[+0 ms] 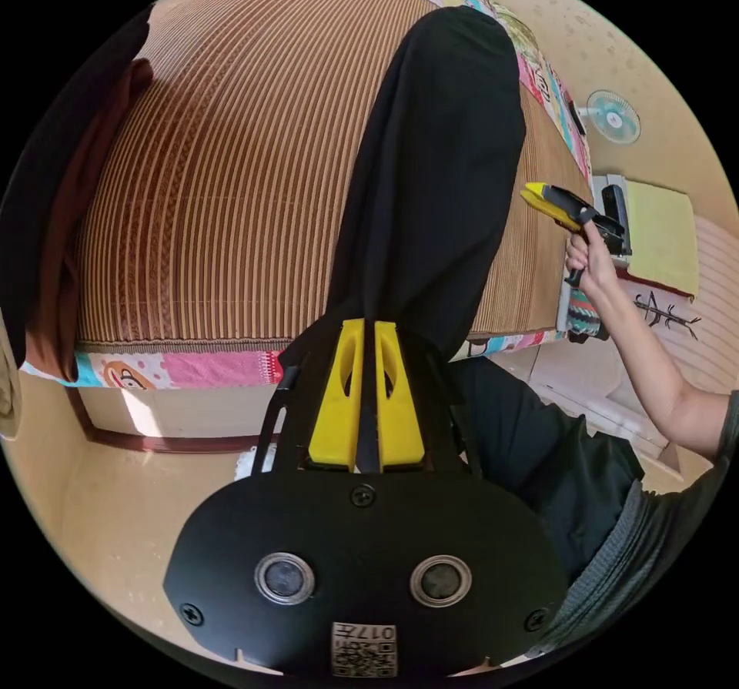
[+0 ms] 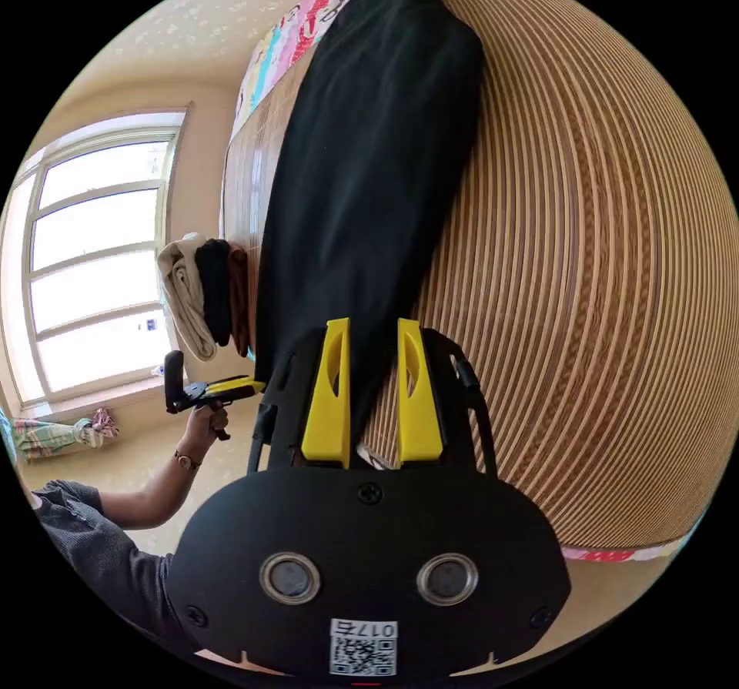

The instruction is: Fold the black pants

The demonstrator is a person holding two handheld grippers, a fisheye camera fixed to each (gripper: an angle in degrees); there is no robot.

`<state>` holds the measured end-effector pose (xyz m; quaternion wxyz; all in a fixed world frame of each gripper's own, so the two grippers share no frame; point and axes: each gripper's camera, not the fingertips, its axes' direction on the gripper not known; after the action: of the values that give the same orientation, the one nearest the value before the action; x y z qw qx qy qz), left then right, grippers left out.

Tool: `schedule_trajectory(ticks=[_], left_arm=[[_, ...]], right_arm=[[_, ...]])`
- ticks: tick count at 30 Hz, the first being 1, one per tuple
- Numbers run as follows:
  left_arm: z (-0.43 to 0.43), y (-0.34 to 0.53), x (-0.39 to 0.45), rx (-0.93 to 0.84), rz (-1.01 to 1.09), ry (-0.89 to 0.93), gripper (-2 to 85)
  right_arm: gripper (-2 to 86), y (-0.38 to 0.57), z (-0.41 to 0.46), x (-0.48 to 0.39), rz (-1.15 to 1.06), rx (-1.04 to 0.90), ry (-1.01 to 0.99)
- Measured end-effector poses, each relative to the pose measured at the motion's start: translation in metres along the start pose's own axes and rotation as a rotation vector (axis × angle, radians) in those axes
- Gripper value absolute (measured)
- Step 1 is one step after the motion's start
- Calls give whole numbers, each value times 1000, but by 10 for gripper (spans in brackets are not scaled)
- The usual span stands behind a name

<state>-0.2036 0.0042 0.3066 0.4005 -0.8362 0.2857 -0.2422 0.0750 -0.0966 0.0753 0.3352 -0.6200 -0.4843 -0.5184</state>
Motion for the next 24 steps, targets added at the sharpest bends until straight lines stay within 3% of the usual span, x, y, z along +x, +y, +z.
schedule_trajectory(ticks=[3,10,14,17,21,23,24], left_arm=[[-9,-6,7,-47,48,-74,13],[-20,-17,3,-123,71,-118,8],[-26,-22,-5,-155,71,-113,6],[-33,-25,-12,-189,84,-95,2],[-71,-15,-22,-134,250,153,-3],[-89,-6,-39,-77,281,288,-4],[-96,-2,-55,-45,250,368,-4]], right_arm=[[92,37,19,14,71,-29,-166],[98,35,56,27,140,-77,-326],[49,14,69,34,136,-169,-264],[29,6,52,38,102,-159,-424],[17,19,-4,46,-40,-2,-800],[15,27,-20,57,-42,24,-765],[15,31,-21,65,-1,-6,-653]])
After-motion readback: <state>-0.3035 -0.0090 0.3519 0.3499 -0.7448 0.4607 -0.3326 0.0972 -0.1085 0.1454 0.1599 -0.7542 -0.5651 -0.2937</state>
